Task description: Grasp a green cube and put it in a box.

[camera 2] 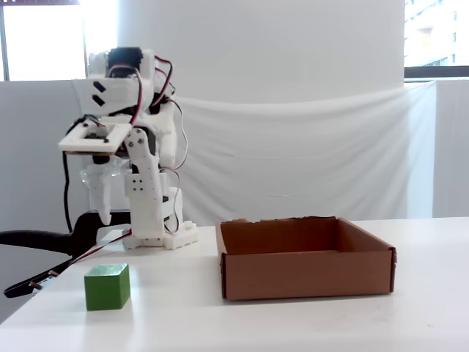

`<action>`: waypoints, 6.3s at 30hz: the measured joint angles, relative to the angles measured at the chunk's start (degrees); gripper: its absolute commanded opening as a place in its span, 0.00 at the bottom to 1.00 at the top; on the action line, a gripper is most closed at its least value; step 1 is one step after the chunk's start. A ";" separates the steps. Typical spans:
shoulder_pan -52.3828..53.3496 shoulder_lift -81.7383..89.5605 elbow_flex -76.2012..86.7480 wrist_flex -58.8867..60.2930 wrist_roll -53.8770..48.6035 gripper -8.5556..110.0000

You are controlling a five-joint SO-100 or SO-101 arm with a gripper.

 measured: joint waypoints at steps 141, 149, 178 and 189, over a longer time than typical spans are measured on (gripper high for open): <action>-50.36 -36.04 -18.72 -13.80 43.51 0.30; -41.04 -24.26 -25.75 -1.93 42.36 0.30; -14.85 42.54 34.72 -0.70 16.52 0.20; -13.10 48.52 37.27 5.19 15.82 0.21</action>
